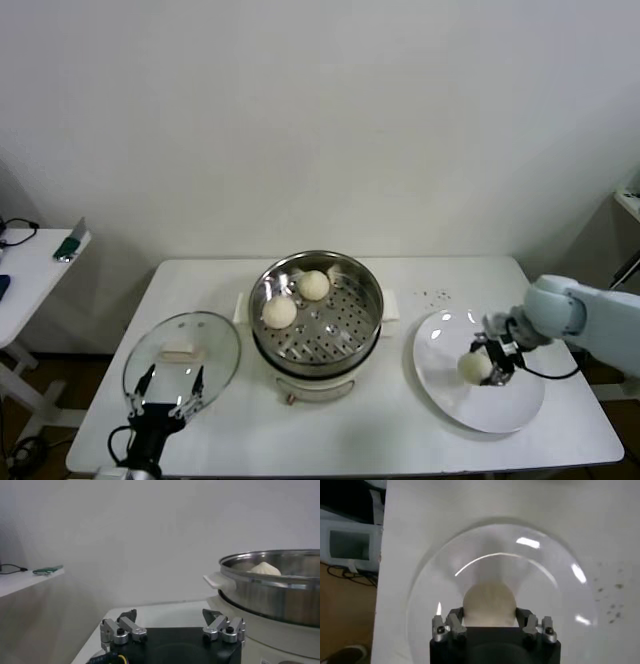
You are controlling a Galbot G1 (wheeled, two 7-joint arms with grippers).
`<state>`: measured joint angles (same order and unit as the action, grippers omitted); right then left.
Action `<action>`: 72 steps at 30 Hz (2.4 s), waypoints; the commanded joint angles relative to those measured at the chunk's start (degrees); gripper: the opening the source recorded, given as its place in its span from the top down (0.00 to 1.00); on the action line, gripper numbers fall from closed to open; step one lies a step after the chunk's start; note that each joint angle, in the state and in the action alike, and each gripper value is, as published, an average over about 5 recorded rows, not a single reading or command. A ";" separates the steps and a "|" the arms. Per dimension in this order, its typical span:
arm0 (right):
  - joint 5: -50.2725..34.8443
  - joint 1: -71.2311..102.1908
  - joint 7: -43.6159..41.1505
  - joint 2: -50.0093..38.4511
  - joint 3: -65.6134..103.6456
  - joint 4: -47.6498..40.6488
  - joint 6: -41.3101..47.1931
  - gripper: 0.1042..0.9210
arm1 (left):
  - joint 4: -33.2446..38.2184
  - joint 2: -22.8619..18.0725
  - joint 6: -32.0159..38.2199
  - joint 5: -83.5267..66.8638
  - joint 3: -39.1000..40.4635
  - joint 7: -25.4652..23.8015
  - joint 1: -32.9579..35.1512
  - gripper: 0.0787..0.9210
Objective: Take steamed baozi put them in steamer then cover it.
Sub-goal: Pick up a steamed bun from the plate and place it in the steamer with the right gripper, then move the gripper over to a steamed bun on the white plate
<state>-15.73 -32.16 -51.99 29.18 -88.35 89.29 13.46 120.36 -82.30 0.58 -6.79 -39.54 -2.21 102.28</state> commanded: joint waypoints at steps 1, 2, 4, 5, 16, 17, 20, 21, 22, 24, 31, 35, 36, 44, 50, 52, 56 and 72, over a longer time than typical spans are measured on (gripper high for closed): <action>-9.17 -35.91 -6.61 15.08 -14.39 0.85 -14.05 0.28 | 0.04 -0.16 -0.16 0.26 0.16 -0.03 -0.25 0.12; -10.18 -37.32 -7.12 16.84 -14.08 0.89 -15.45 0.27 | 0.01 -0.19 -0.18 0.27 0.17 -0.03 -0.30 0.12; -11.05 -39.18 -8.02 20.71 -12.15 1.24 -18.76 0.27 | -0.04 -0.24 -0.18 0.25 0.20 -0.03 -0.36 0.12; -11.09 -39.62 -8.38 22.28 -11.04 1.59 -20.02 0.27 | -0.07 -0.25 -0.17 0.23 0.20 -0.03 -0.38 0.12; 1.68 -31.44 -4.89 37.31 -3.98 11.10 -23.99 0.27 | -0.12 -0.62 -0.15 -0.13 0.04 0.04 -0.66 0.12; 3.25 -29.41 -4.58 38.45 -3.62 10.97 -23.93 0.27 | -0.03 -0.65 -0.17 -0.16 -0.04 0.04 -0.62 0.12; 7.13 -23.47 -3.58 41.28 -3.07 9.81 -23.84 0.27 | 0.16 -0.70 -0.18 -0.35 -0.38 0.04 -0.48 0.12; 8.28 -21.78 -3.23 42.04 -3.09 9.27 -23.85 0.27 | 0.21 -0.70 -0.17 -0.45 -0.52 0.05 -0.40 0.12; 9.45 -20.28 -2.90 42.62 -3.14 8.69 -23.90 0.27 | 0.24 -0.68 -0.15 -0.57 -0.64 0.06 -0.32 0.12; 12.03 -17.56 -2.27 43.76 -3.32 7.40 -23.99 0.27 | 0.27 -0.65 -0.10 -0.75 -0.86 0.09 -0.15 0.12; 17.08 -11.43 -1.19 45.83 -4.11 3.47 -23.86 0.28 | 0.34 -0.79 -0.02 -0.90 -1.12 0.13 0.16 0.12; 18.24 -9.45 -0.75 46.11 -4.35 1.86 -23.56 0.27 | 0.26 -0.96 0.01 -0.81 -1.08 0.14 0.20 0.12; 18.46 -9.00 -0.60 46.15 -4.36 1.46 -23.49 0.27 | 0.24 -1.00 0.02 -0.78 -1.06 0.15 0.20 0.12; 19.07 -6.59 0.42 46.60 -3.80 -0.77 -23.34 0.27 | 0.25 -1.06 0.01 -0.62 -0.99 0.14 0.25 0.12; 18.35 -6.42 0.16 46.74 -3.64 -0.91 -23.34 0.27 | 0.21 -1.05 0.12 -0.62 -0.97 0.15 0.42 0.12; 17.87 -6.68 0.32 46.73 -3.64 -0.87 -23.38 0.27 | 0.22 -1.07 0.13 -0.60 -0.93 0.15 0.39 0.12; 17.52 -7.63 0.89 46.22 -3.40 -0.92 -23.63 0.23 | 0.30 -1.13 0.15 -0.55 -0.85 0.16 0.31 0.12; -13.83 -26.13 -9.20 26.17 -11.89 -9.07 -23.64 0.12 | -0.08 -0.91 0.05 -0.33 -0.29 0.03 -0.78 0.12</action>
<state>-9.21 -47.12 -56.47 67.34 -92.90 86.17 -11.36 120.64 -83.44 0.73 -7.09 -39.87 -2.14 102.04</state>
